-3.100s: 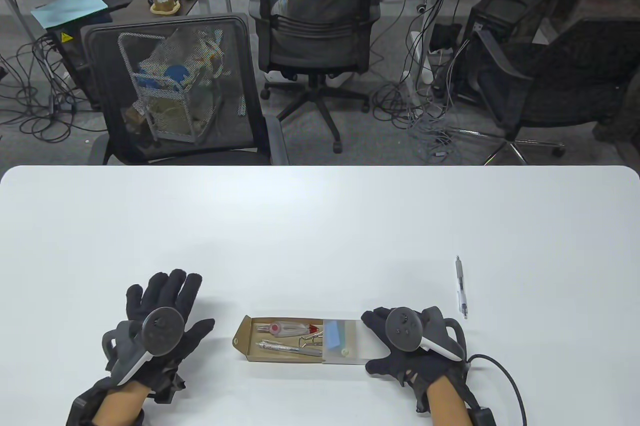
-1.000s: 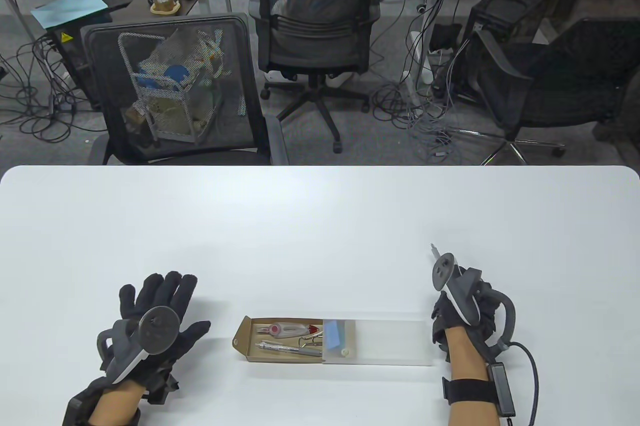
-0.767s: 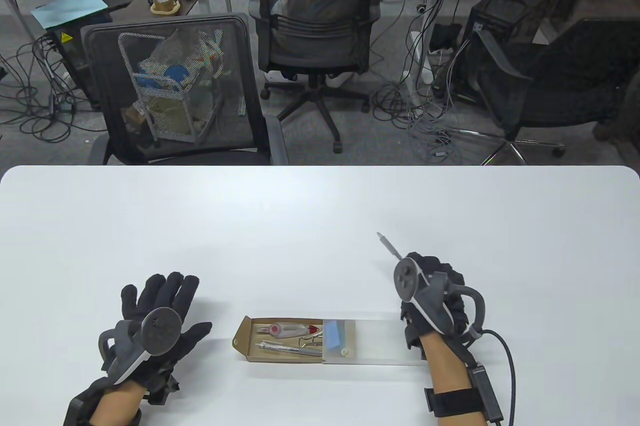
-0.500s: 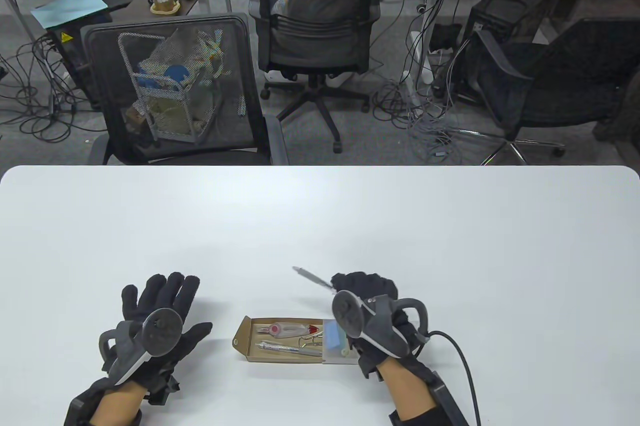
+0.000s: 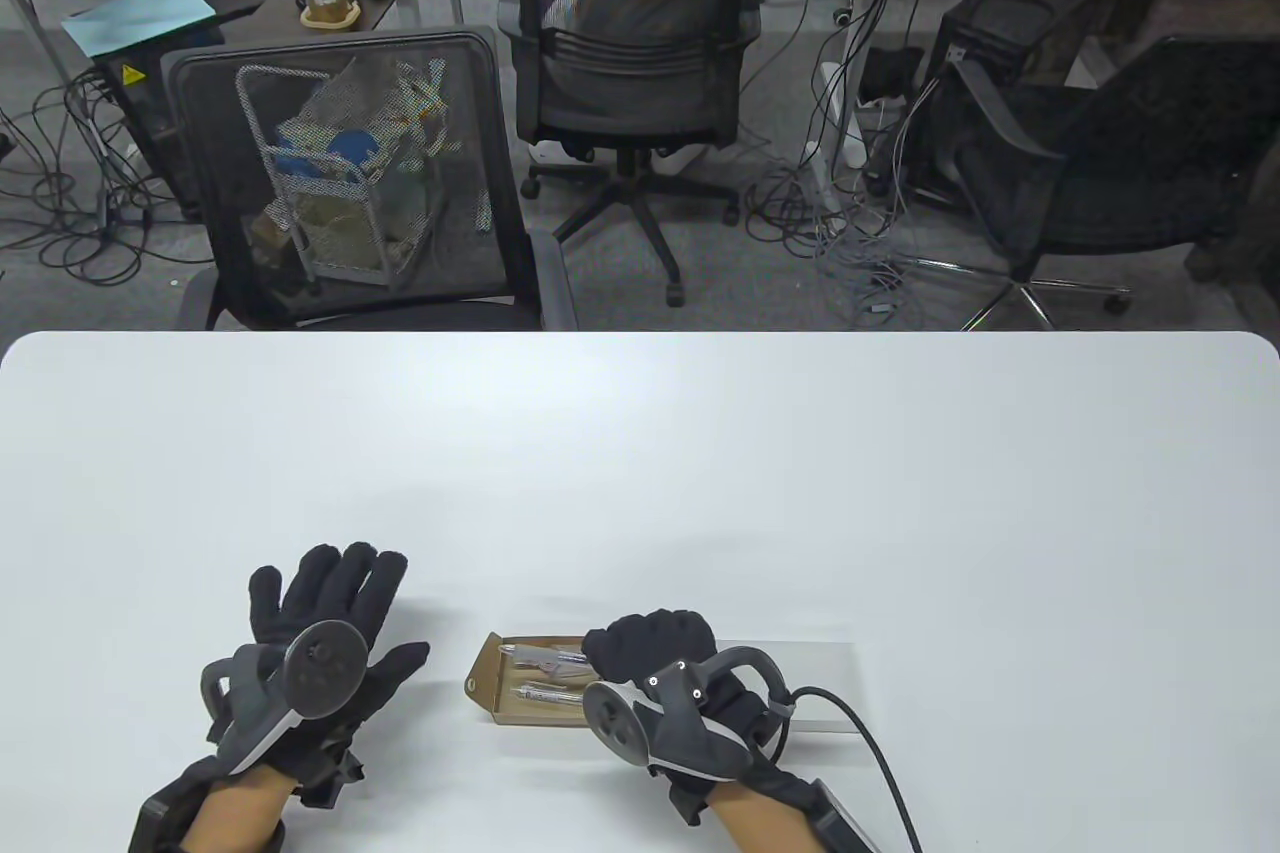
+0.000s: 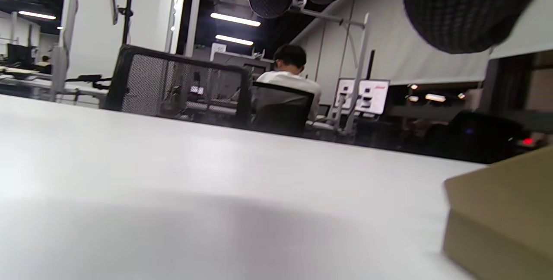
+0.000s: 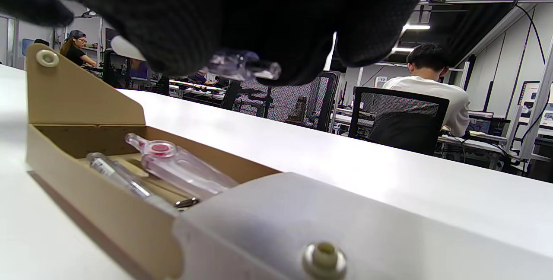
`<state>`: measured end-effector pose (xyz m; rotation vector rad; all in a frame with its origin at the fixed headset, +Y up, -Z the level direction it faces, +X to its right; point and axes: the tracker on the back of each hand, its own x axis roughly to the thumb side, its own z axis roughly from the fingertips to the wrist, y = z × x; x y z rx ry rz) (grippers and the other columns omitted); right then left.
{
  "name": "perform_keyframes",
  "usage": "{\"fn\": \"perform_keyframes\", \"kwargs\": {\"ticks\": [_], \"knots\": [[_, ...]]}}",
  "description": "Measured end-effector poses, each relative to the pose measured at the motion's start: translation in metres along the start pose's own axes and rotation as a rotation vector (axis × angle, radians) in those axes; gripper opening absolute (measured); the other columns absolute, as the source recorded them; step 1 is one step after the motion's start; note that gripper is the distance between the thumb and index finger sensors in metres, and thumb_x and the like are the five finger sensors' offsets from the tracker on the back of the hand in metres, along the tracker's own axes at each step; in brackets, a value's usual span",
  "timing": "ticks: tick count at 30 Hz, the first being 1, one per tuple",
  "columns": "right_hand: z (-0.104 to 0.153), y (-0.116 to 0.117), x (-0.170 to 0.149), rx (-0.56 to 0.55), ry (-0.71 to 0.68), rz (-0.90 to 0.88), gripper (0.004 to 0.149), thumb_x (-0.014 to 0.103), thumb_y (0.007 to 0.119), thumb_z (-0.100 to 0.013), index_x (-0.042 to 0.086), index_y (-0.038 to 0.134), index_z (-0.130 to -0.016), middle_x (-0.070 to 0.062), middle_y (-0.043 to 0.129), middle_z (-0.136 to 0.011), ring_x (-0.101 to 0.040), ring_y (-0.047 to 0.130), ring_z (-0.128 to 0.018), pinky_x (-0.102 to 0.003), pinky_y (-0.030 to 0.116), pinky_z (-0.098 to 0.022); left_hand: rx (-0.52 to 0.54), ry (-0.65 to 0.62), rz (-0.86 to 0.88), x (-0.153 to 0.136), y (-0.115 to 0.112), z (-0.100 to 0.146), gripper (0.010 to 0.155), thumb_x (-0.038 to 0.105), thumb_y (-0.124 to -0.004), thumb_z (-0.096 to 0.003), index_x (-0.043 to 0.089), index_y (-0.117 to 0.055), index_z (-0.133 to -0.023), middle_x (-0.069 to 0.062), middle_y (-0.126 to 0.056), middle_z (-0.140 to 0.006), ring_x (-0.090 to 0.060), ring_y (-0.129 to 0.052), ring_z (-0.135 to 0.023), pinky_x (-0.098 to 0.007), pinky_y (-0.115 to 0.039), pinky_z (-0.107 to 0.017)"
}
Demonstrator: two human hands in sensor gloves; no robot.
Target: Pack snap-button pull-out pencil case
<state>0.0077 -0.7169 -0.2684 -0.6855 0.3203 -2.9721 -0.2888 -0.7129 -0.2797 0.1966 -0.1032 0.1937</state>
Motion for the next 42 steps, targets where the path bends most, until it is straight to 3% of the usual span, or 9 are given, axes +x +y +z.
{"fn": "perform_keyframes", "kwargs": {"ticks": [7, 18, 23, 36, 42], "knots": [[0.002, -0.002, -0.001, -0.005, -0.008, 0.007, 0.051, 0.041, 0.08, -0.04, 0.037, 0.071, -0.09, 0.011, 0.086, -0.089, -0.013, 0.09, -0.078, -0.044, 0.074, -0.07, -0.035, -0.192, -0.009, 0.055, 0.014, -0.002, 0.072, 0.056, -0.092, -0.0299, 0.044, -0.074, -0.098, 0.013, -0.075, -0.109, -0.024, -0.068, -0.112, -0.066, -0.034, -0.083], [0.004, -0.001, 0.002, 0.011, -0.031, 0.007, 0.051, 0.041, 0.08, -0.04, 0.037, 0.071, -0.09, 0.011, 0.086, -0.089, -0.013, 0.09, -0.078, -0.044, 0.074, -0.07, -0.115, -0.28, -0.208, 0.114, -0.017, -0.014, 0.054, 0.051, -0.096, -0.0279, 0.043, -0.092, -0.081, 0.015, -0.093, -0.087, -0.018, -0.088, -0.095, -0.063, -0.044, -0.083], [0.004, 0.0, 0.003, 0.015, -0.036, 0.005, 0.051, 0.041, 0.08, -0.04, 0.037, 0.071, -0.09, 0.012, 0.086, -0.089, -0.013, 0.09, -0.078, -0.044, 0.074, -0.07, -0.088, -0.305, -0.221, 0.119, -0.022, -0.011, 0.045, 0.047, -0.097, -0.0284, 0.041, -0.097, -0.073, 0.017, -0.098, -0.079, -0.016, -0.092, -0.09, -0.062, -0.047, -0.083], [0.002, -0.004, -0.005, 0.052, -0.022, -0.072, 0.051, 0.044, 0.082, -0.04, 0.04, 0.07, -0.09, 0.014, 0.085, -0.09, -0.012, 0.089, -0.08, -0.043, 0.072, -0.071, -0.062, -0.333, -0.199, 0.117, -0.024, -0.006, 0.046, 0.043, -0.094, -0.0294, 0.036, -0.096, -0.075, 0.014, -0.097, -0.079, -0.018, -0.09, -0.09, -0.061, -0.047, -0.083], [0.006, -0.016, -0.042, 0.094, 0.021, -0.177, 0.069, 0.056, 0.082, -0.037, 0.039, 0.061, -0.1, 0.009, 0.072, -0.106, -0.02, 0.078, -0.095, -0.048, 0.066, -0.074, -0.059, -0.314, -0.192, 0.113, -0.022, -0.006, 0.046, 0.042, -0.093, -0.0302, 0.036, -0.096, -0.076, 0.013, -0.096, -0.079, -0.019, -0.09, -0.09, -0.061, -0.047, -0.083]]}}
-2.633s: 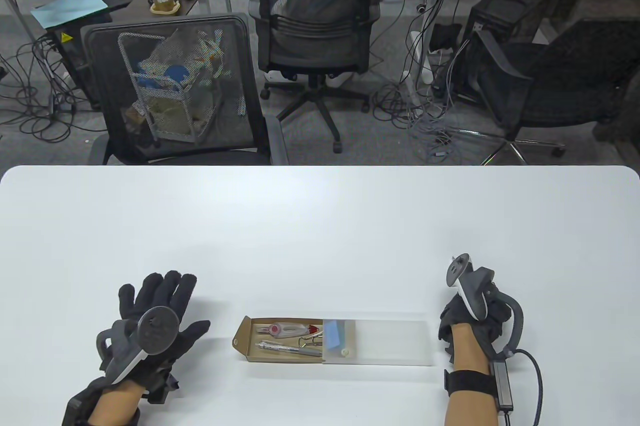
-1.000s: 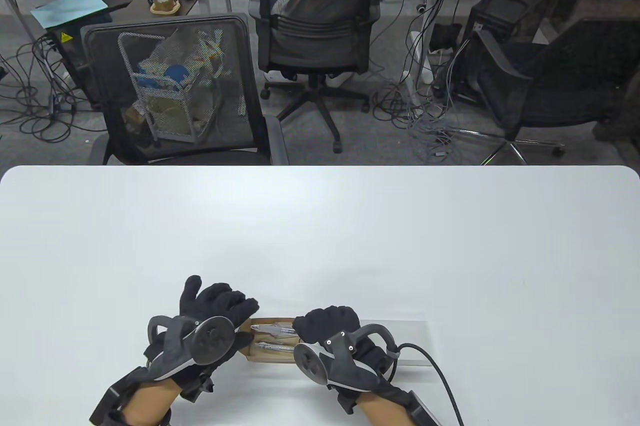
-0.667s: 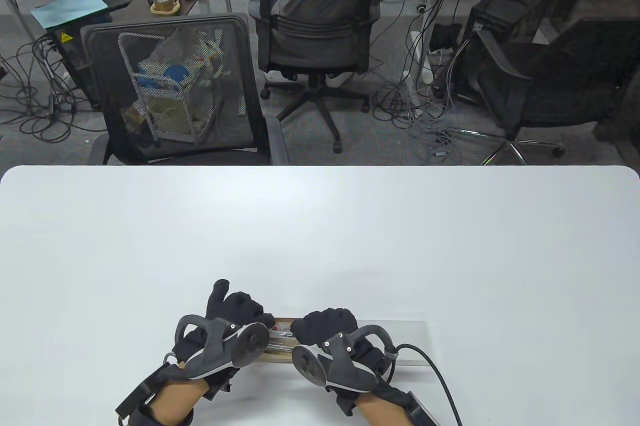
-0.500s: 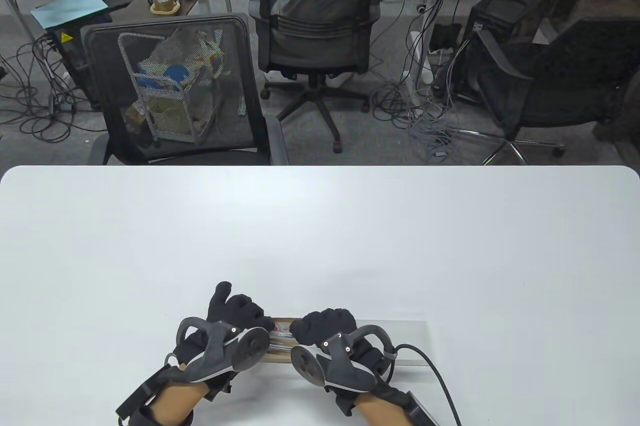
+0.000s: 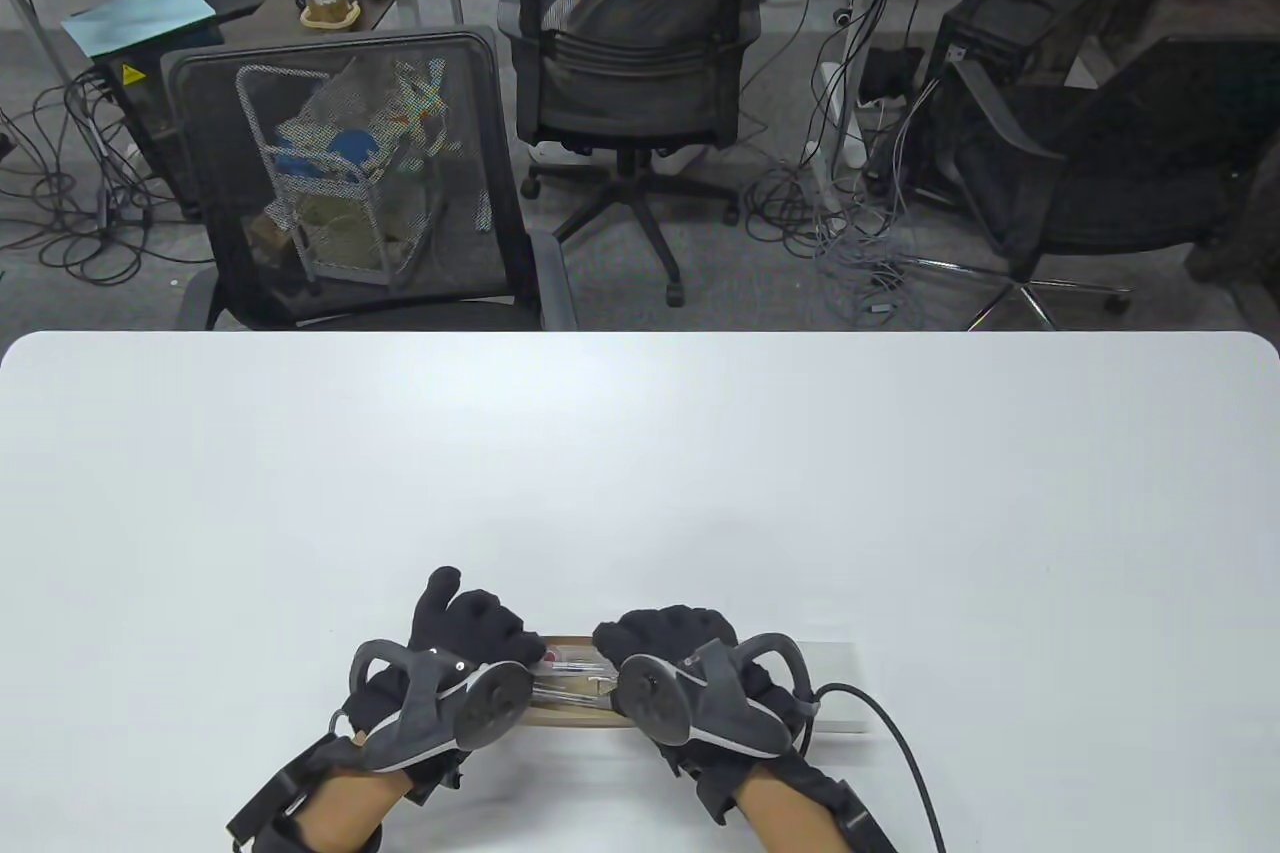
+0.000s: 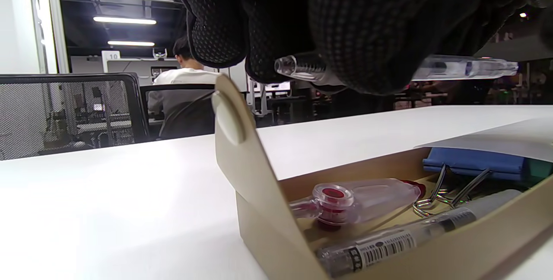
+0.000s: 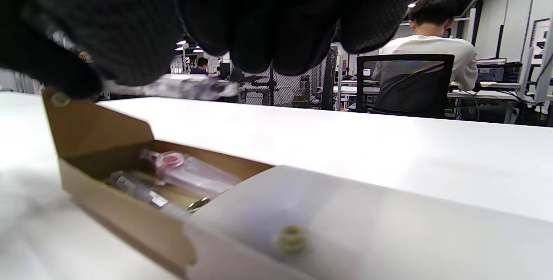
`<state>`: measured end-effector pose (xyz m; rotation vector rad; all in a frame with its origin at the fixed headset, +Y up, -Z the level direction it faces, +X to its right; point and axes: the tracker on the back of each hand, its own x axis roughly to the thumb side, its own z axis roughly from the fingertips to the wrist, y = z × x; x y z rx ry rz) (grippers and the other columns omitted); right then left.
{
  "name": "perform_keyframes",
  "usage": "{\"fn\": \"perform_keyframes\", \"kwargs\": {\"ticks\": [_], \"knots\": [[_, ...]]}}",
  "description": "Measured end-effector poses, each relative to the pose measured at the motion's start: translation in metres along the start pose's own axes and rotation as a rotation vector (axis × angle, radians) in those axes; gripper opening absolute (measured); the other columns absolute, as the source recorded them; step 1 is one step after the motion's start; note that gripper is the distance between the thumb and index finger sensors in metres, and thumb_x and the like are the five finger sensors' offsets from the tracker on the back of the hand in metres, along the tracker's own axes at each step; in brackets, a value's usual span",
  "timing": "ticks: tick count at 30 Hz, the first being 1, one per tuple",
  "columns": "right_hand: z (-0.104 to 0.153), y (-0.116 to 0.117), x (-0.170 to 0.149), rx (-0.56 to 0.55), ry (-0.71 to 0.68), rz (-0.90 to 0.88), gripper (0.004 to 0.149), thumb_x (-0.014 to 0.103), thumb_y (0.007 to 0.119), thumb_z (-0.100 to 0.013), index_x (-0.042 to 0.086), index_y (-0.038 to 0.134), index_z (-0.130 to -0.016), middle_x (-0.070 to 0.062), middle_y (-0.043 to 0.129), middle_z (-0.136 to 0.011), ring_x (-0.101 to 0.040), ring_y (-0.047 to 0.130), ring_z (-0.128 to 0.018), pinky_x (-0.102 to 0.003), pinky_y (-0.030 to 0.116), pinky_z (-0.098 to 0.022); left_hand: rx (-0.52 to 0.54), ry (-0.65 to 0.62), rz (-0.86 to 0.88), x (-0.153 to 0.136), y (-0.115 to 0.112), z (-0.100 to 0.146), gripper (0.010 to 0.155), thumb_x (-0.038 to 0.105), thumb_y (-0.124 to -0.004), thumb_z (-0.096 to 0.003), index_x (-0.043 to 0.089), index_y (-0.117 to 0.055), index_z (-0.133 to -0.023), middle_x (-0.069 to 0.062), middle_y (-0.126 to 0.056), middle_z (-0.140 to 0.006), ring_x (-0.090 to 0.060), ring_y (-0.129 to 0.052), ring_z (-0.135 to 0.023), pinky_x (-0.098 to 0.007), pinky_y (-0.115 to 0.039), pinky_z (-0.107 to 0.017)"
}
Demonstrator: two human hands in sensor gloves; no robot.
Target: Pack snap-button pull-out pencil case
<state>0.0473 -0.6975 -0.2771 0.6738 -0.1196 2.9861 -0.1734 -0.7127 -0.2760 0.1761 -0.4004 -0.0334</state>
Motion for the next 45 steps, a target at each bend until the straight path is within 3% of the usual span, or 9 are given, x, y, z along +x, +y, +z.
{"fn": "perform_keyframes", "kwargs": {"ticks": [6, 14, 21, 29, 45], "knots": [[0.009, 0.002, -0.045, 0.125, 0.056, -0.057, 0.091, 0.067, 0.084, -0.03, 0.035, 0.048, -0.107, 0.003, 0.051, -0.119, -0.029, 0.057, -0.107, -0.059, 0.049, -0.079, -0.007, 0.011, 0.004, -0.003, 0.0, 0.001, 0.046, 0.043, -0.093, -0.0304, 0.035, -0.096, -0.076, 0.013, -0.096, -0.079, -0.019, -0.089, -0.09, -0.061, -0.047, -0.083], [0.015, 0.04, -0.084, 0.34, 0.149, -0.028, 0.1, 0.066, 0.09, -0.025, 0.032, 0.044, -0.108, 0.002, 0.046, -0.121, -0.031, 0.052, -0.109, -0.063, 0.043, -0.078, -0.013, 0.027, 0.004, -0.005, 0.002, 0.003, 0.046, 0.042, -0.093, -0.0305, 0.035, -0.095, -0.076, 0.013, -0.096, -0.079, -0.019, -0.089, -0.09, -0.061, -0.047, -0.083], [0.015, 0.051, -0.089, 0.351, 0.162, -0.001, 0.093, 0.059, 0.091, -0.028, 0.033, 0.049, -0.107, 0.004, 0.056, -0.117, -0.028, 0.061, -0.106, -0.061, 0.047, -0.077, -0.025, 0.036, 0.0, -0.007, 0.003, 0.003, 0.046, 0.042, -0.093, -0.0307, 0.035, -0.095, -0.076, 0.013, -0.096, -0.08, -0.019, -0.089, -0.09, -0.061, -0.047, -0.083], [0.017, 0.055, -0.091, 0.333, 0.165, -0.013, 0.094, 0.059, 0.092, -0.027, 0.034, 0.047, -0.106, 0.006, 0.057, -0.115, -0.028, 0.063, -0.104, -0.058, 0.053, -0.077, -0.026, 0.037, -0.052, -0.005, 0.007, 0.003, 0.046, 0.041, -0.093, -0.031, 0.036, -0.095, -0.076, 0.013, -0.095, -0.081, -0.019, -0.088, -0.092, -0.061, -0.045, -0.084], [0.019, 0.057, -0.094, 0.319, 0.165, -0.05, 0.094, 0.06, 0.092, -0.027, 0.035, 0.047, -0.106, 0.006, 0.056, -0.115, -0.027, 0.061, -0.104, -0.059, 0.05, -0.077, -0.13, -0.065, -0.279, 0.035, -0.001, -0.016, 0.045, 0.04, -0.093, -0.0313, 0.038, -0.095, -0.076, 0.015, -0.095, -0.081, -0.017, -0.087, -0.093, -0.06, -0.044, -0.086]]}}
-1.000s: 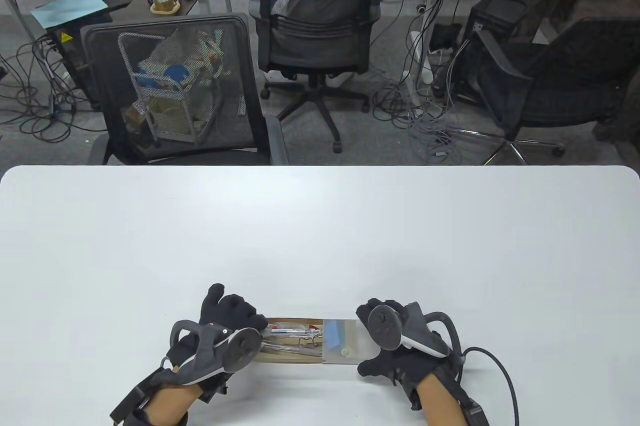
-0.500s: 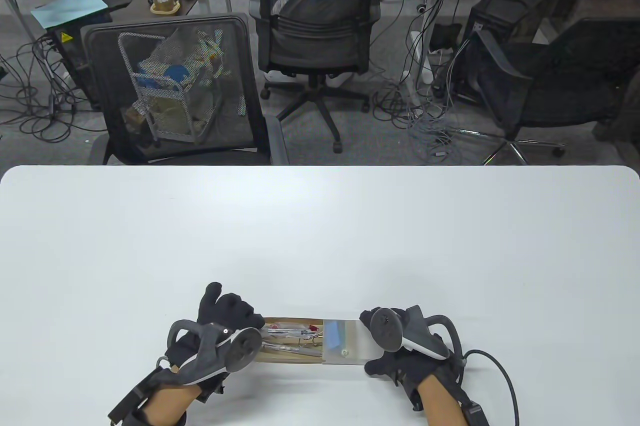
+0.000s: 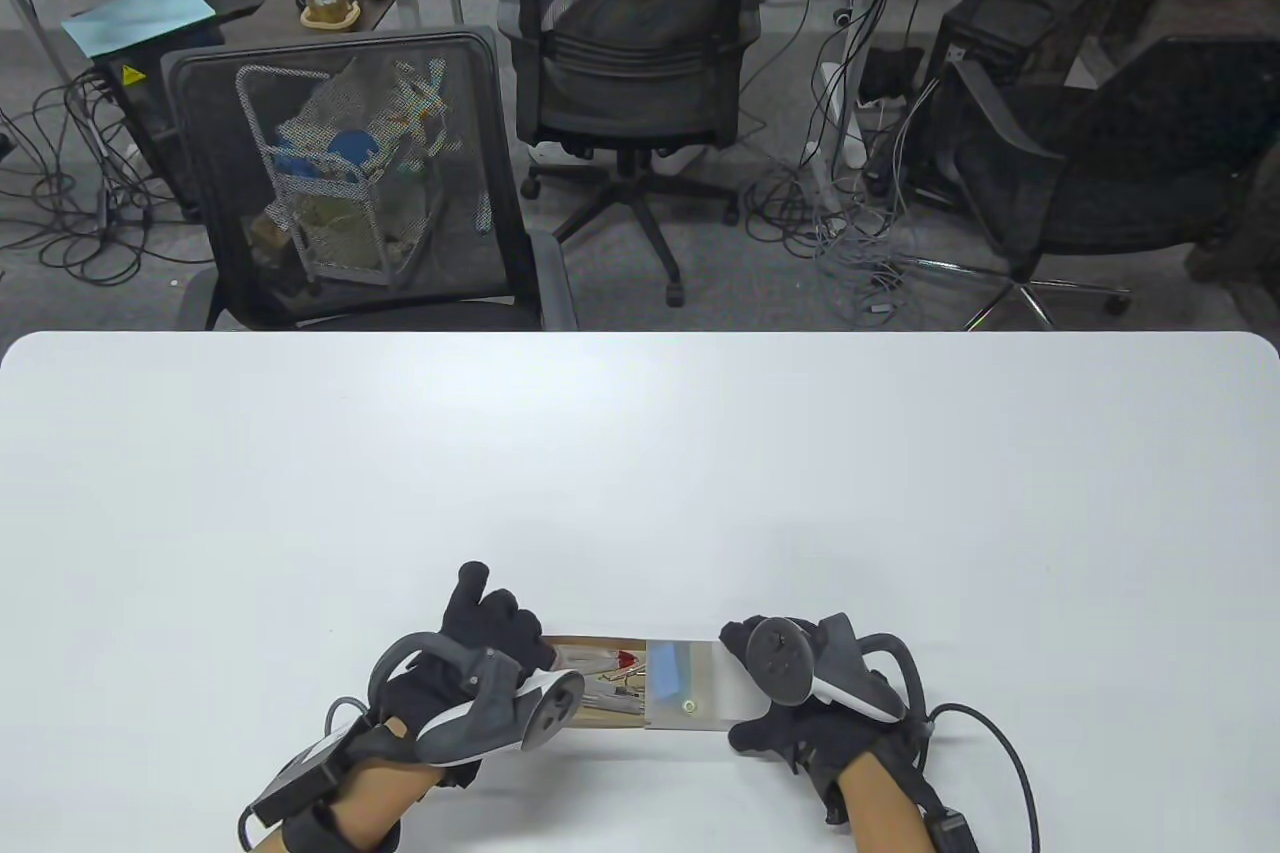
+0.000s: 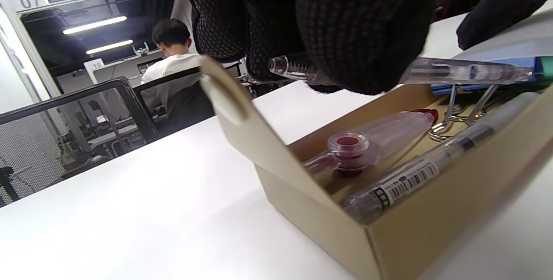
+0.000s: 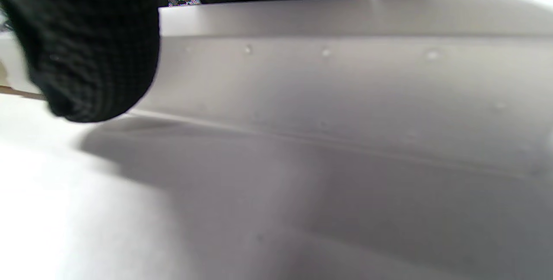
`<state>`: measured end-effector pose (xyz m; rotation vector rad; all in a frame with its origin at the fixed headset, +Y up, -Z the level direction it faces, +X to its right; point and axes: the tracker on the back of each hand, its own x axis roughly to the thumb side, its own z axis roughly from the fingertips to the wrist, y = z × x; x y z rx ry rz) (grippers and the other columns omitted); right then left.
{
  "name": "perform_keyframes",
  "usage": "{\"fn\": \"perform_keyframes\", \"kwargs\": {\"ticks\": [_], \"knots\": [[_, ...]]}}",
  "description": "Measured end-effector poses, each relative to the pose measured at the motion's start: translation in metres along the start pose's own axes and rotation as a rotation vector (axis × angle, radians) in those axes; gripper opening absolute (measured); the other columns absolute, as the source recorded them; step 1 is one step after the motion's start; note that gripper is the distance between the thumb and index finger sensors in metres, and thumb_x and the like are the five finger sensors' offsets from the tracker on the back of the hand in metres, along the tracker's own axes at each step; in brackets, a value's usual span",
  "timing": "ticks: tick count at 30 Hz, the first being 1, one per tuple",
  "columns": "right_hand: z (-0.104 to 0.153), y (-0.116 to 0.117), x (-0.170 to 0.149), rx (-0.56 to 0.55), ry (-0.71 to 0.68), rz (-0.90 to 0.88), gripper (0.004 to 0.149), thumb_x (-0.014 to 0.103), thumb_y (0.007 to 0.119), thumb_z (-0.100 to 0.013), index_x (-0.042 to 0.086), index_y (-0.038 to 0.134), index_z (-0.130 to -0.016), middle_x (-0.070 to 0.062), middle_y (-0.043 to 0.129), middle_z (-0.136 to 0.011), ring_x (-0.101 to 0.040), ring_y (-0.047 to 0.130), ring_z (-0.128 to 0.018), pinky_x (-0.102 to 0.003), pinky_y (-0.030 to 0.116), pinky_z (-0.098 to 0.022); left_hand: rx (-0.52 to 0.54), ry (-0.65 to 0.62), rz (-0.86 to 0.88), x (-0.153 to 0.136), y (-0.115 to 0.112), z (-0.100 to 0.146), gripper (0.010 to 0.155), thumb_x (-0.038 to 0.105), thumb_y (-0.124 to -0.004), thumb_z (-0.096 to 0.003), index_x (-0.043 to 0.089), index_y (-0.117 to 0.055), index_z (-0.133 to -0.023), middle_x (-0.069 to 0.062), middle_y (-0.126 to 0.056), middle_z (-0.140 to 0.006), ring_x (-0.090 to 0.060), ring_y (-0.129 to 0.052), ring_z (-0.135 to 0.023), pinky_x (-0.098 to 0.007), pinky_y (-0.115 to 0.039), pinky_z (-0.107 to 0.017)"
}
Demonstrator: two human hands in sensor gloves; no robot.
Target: Pack snap-button pull-out pencil case
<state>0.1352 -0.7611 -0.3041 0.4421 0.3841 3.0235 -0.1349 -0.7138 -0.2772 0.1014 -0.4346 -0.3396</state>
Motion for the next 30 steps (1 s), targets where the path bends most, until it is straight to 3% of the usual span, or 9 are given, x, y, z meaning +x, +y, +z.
{"fn": "perform_keyframes", "kwargs": {"ticks": [22, 30], "knots": [[0.0, 0.001, -0.002, 0.0, -0.008, -0.02, 0.094, 0.059, 0.092, -0.027, 0.035, 0.047, -0.106, 0.005, 0.056, -0.115, -0.028, 0.061, -0.104, -0.06, 0.049, -0.077, -0.096, -0.016, -0.074, 0.017, -0.023, -0.013, 0.044, 0.044, -0.094, -0.031, 0.041, -0.097, -0.075, 0.016, -0.097, -0.082, -0.016, -0.091, -0.091, -0.059, -0.047, -0.084], [0.0, 0.001, -0.003, 0.0, -0.009, -0.024, 0.094, 0.06, 0.091, -0.027, 0.035, 0.046, -0.106, 0.005, 0.056, -0.115, -0.028, 0.06, -0.104, -0.06, 0.048, -0.077, -0.055, 0.021, 0.09, -0.005, -0.011, -0.005, 0.047, 0.045, -0.093, -0.0308, 0.042, -0.095, -0.077, 0.017, -0.095, -0.084, -0.015, -0.091, -0.09, -0.058, -0.05, -0.084]]}}
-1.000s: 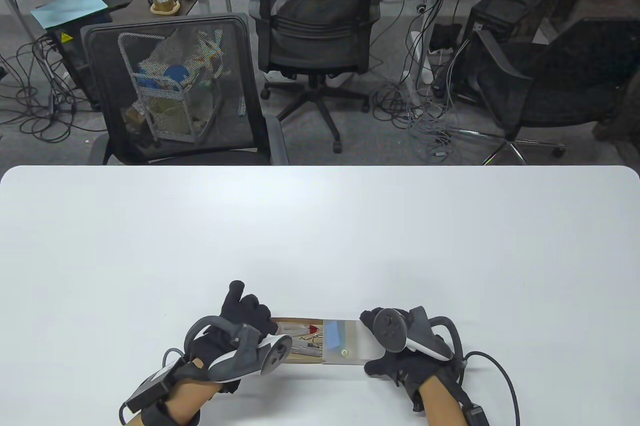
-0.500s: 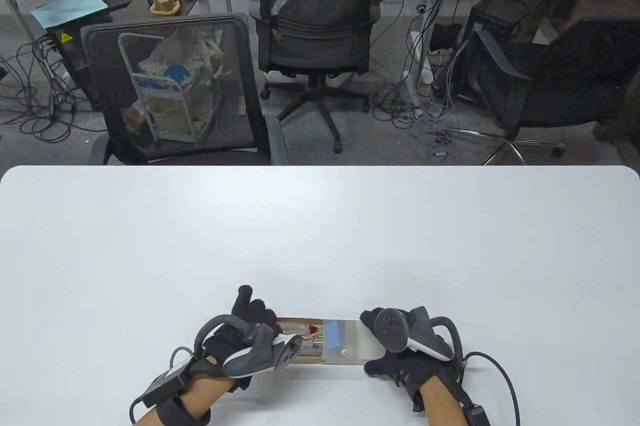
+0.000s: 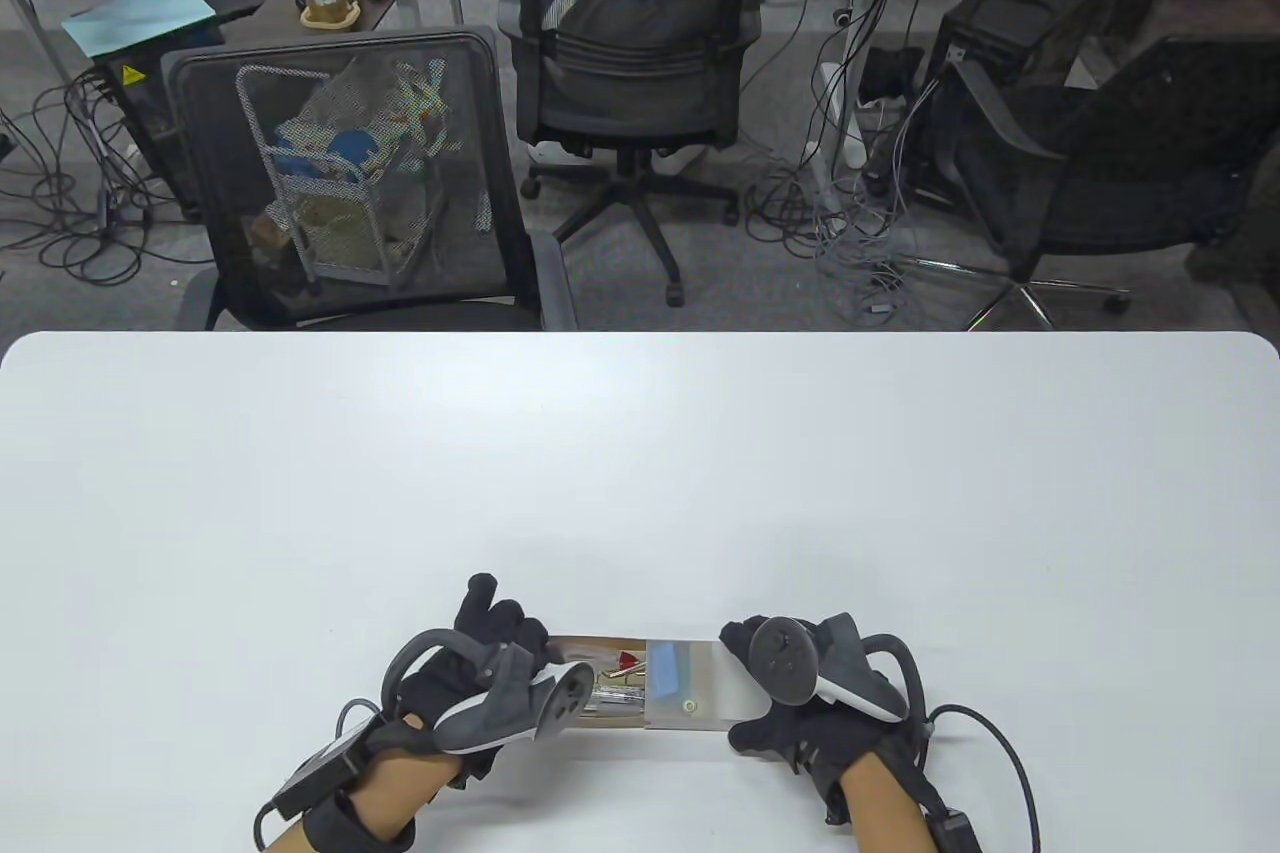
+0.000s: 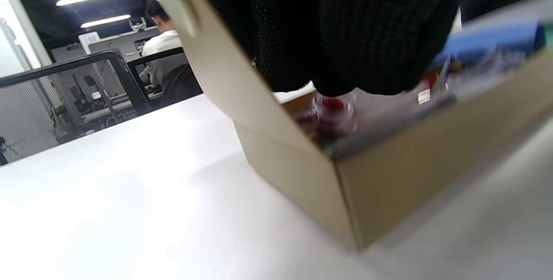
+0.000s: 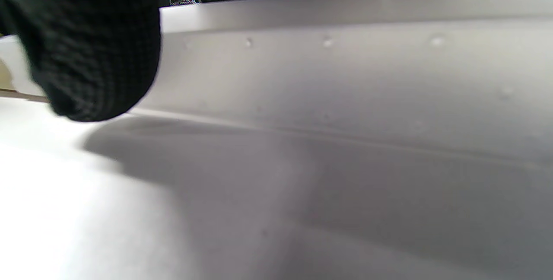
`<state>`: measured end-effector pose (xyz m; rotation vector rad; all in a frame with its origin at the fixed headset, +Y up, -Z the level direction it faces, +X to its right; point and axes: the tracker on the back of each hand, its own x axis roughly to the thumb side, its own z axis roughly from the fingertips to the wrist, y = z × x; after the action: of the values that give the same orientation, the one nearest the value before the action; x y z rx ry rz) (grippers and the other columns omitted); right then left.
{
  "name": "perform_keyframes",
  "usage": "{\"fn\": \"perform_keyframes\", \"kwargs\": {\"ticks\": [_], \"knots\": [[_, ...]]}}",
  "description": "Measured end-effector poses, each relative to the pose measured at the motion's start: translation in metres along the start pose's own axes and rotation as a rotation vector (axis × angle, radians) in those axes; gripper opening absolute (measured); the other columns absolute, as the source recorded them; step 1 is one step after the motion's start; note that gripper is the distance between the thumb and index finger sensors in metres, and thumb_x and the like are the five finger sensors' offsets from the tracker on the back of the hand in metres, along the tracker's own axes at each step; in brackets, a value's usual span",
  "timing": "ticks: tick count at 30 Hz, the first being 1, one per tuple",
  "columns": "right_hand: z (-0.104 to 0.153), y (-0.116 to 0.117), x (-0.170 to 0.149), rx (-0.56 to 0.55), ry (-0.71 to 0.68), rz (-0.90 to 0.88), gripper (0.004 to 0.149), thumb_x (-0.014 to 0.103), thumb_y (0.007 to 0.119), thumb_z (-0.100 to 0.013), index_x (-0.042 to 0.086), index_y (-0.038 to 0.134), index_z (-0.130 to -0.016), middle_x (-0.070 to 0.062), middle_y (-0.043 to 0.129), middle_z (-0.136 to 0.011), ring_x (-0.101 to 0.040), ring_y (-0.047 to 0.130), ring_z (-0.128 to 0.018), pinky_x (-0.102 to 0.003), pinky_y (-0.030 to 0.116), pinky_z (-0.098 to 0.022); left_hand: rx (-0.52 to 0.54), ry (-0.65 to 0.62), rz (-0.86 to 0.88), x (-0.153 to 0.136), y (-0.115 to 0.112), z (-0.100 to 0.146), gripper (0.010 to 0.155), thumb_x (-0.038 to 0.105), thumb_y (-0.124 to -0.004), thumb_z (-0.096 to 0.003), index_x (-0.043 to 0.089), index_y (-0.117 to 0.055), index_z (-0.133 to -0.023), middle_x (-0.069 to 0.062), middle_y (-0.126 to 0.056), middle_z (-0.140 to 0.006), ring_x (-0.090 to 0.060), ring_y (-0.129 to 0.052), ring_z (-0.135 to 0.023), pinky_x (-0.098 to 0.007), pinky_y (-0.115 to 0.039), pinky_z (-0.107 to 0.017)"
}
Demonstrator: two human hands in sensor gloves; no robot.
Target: Pack snap-button pull-out pencil case
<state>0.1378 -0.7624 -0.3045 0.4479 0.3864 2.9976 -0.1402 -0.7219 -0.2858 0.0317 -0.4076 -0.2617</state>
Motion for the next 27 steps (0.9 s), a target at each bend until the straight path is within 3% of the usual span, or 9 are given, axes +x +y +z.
{"fn": "perform_keyframes", "kwargs": {"ticks": [6, 9, 12, 14, 18, 27], "knots": [[0.0, 0.0, 0.0, -0.002, 0.001, 0.001, 0.094, 0.06, 0.092, -0.027, 0.035, 0.047, -0.106, 0.005, 0.056, -0.115, -0.028, 0.061, -0.104, -0.06, 0.049, -0.077, 0.099, 0.193, 0.361, -0.058, 0.007, 0.016, 0.046, 0.043, -0.09, -0.035, 0.04, -0.093, -0.08, 0.014, -0.094, -0.086, -0.018, -0.093, -0.087, -0.055, -0.056, -0.081], [0.0, 0.0, 0.0, -0.003, 0.001, 0.002, 0.094, 0.06, 0.092, -0.027, 0.035, 0.047, -0.106, 0.006, 0.056, -0.115, -0.028, 0.061, -0.104, -0.06, 0.049, -0.077, 0.128, 0.344, 0.514, -0.088, -0.006, 0.023, 0.047, 0.041, -0.088, -0.037, 0.038, -0.09, -0.084, 0.012, -0.092, -0.087, -0.019, -0.094, -0.083, -0.054, -0.06, -0.079], [0.0, 0.0, 0.0, -0.003, 0.001, 0.003, 0.094, 0.06, 0.092, -0.027, 0.035, 0.047, -0.106, 0.005, 0.056, -0.115, -0.028, 0.061, -0.104, -0.06, 0.049, -0.077, 0.057, 0.478, 0.606, -0.107, -0.03, 0.026, 0.044, 0.039, -0.087, -0.0381, 0.035, -0.092, -0.081, 0.009, -0.095, -0.082, -0.02, -0.097, -0.077, -0.053, -0.063, -0.075], [0.0, 0.0, 0.0, -0.003, 0.002, 0.003, 0.094, 0.06, 0.092, -0.027, 0.036, 0.047, -0.106, 0.006, 0.056, -0.115, -0.028, 0.061, -0.104, -0.06, 0.049, -0.077, -0.048, 0.481, 0.63, -0.11, -0.045, 0.023, 0.043, 0.04, -0.087, -0.038, 0.036, -0.093, -0.08, 0.009, -0.096, -0.081, -0.02, -0.098, -0.075, -0.053, -0.065, -0.075], [0.0, 0.001, 0.0, -0.006, 0.003, 0.006, 0.094, 0.059, 0.092, -0.027, 0.036, 0.047, -0.106, 0.006, 0.056, -0.115, -0.027, 0.061, -0.104, -0.06, 0.049, -0.077, -0.314, 0.324, 0.762, -0.102, -0.077, 0.013, 0.041, 0.041, -0.089, -0.0377, 0.036, -0.095, -0.078, 0.01, -0.096, -0.078, -0.018, -0.096, -0.069, -0.048, -0.07, -0.07], [-0.001, 0.001, 0.003, -0.019, -0.003, 0.009, 0.093, 0.06, 0.092, -0.026, 0.036, 0.049, -0.105, 0.006, 0.058, -0.114, -0.028, 0.063, -0.103, -0.06, 0.051, -0.076, -0.327, 0.289, 0.786, -0.092, -0.083, 0.003, 0.04, 0.042, -0.089, -0.0365, 0.037, -0.096, -0.076, 0.01, -0.096, -0.07, -0.016, -0.094, -0.056, -0.044, -0.073, -0.061]]}}
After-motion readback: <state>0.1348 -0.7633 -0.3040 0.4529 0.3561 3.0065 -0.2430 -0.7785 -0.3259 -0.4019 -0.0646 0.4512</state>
